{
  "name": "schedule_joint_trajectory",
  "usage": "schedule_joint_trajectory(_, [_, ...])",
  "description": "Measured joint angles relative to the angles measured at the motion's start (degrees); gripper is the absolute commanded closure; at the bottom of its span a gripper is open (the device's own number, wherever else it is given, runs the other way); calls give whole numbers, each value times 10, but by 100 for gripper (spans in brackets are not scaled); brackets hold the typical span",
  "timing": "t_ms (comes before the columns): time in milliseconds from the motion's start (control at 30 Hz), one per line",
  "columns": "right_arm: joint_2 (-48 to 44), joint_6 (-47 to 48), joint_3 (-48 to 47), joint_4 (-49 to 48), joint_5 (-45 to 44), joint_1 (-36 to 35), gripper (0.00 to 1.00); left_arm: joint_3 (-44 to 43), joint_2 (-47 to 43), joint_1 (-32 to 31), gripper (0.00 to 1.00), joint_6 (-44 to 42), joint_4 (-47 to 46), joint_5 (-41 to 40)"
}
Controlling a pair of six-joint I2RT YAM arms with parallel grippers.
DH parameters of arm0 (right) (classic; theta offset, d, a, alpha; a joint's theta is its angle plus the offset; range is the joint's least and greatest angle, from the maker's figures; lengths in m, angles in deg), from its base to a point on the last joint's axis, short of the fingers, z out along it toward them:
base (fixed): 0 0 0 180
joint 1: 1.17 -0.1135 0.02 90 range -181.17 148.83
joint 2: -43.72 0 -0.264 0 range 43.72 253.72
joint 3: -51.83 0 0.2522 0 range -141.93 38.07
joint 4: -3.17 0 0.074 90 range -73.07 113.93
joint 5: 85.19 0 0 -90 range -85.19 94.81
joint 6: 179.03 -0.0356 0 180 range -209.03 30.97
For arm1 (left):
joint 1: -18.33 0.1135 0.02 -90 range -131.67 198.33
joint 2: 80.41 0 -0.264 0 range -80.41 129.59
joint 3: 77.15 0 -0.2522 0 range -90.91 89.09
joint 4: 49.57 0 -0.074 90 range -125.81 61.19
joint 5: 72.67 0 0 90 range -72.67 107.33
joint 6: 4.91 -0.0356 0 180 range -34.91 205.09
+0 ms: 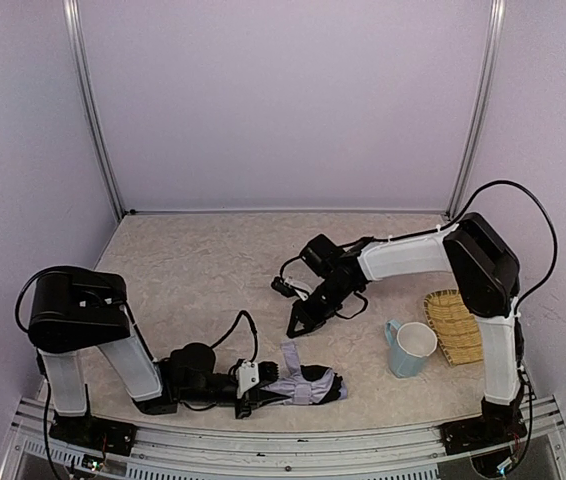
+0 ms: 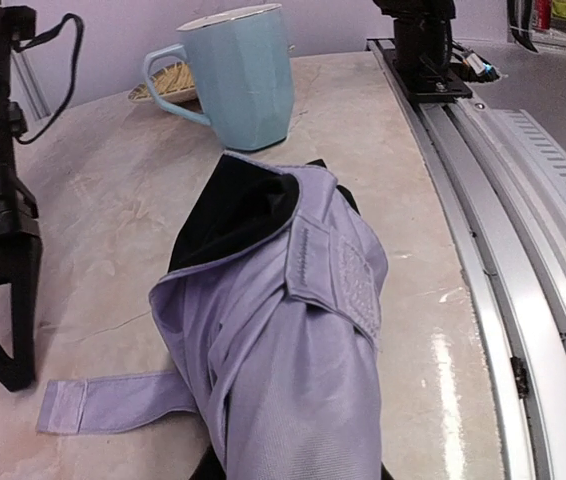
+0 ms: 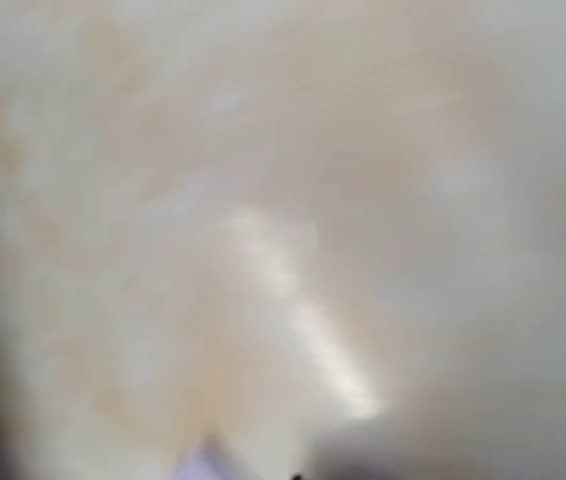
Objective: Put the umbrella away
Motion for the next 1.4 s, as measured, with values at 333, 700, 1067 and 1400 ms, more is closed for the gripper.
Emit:
schedule_joint_trajectory(333, [-74, 114, -3, 36, -145, -6, 41, 0, -26, -47, 100, -71, 41, -54])
schedule_joint_trajectory(700, [-91, 194, 39, 55, -211, -92, 27, -1, -26, -53, 100, -84, 42, -64])
schedule_joint_trajectory(1067, [-68, 229, 52, 54, -219, -114, 59, -1, -25, -53, 100, -83, 42, -64])
schedule_joint_trajectory(1400, [-64, 223, 50, 52, -221, -115, 100, -1, -25, -53, 100, -80, 41, -64])
